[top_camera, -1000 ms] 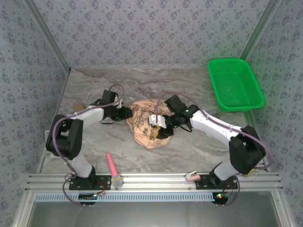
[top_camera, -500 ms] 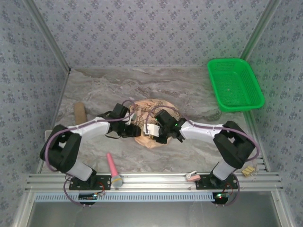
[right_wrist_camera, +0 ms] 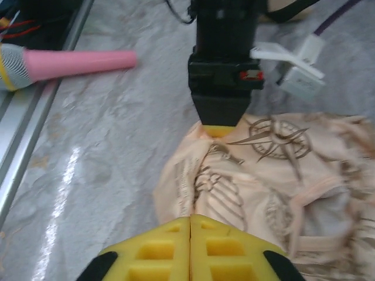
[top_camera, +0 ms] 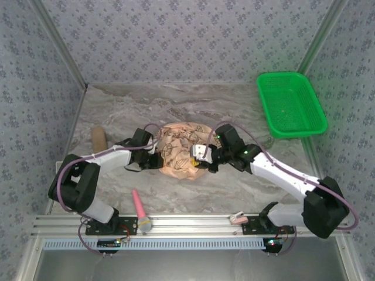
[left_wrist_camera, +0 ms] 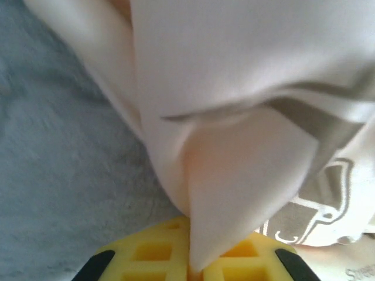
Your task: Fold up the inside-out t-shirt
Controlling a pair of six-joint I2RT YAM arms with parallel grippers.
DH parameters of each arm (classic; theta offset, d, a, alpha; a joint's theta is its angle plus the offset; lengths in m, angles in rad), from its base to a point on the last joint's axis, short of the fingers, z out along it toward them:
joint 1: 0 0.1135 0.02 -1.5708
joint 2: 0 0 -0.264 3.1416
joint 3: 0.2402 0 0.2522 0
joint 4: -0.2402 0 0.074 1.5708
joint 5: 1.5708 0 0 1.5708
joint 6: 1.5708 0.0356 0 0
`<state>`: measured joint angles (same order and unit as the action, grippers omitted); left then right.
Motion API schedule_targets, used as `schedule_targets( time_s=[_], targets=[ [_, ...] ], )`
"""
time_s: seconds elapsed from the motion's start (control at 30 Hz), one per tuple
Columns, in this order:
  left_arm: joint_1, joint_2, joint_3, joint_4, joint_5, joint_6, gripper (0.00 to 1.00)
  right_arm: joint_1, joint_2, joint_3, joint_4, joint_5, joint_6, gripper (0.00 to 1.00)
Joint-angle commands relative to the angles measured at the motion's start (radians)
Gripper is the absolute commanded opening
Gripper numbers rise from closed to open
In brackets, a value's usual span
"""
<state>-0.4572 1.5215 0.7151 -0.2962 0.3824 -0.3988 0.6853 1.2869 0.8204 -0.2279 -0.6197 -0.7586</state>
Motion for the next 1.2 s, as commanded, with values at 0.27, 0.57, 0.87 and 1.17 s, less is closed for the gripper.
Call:
schedule_targets(
  time_s=[0.27,0.57,0.87,1.17],
  targets=[
    [-0.021,-0.066,0.154,-0.059,0.025,-0.02,0.52,-0.039,0.358,0.194,0.238,0.482,0.514,0.44],
    [0.002,-0.035,0.328,-0.016,-0.023,-0.218,0.5,0.114,0.329,0.399,-0.171,0.983,1.335,0.36],
    [-0.041,0.167,0.455,-0.077,-0.032,-0.181,0.46,0.131,0.39,0.35,-0.131,0.747,1.474,0.33],
    [-0.022,0.325,0.536,-0.087,-0.035,-0.15,0.28,0.079,0.552,0.438,-0.094,0.752,1.434,0.31]
  ],
)
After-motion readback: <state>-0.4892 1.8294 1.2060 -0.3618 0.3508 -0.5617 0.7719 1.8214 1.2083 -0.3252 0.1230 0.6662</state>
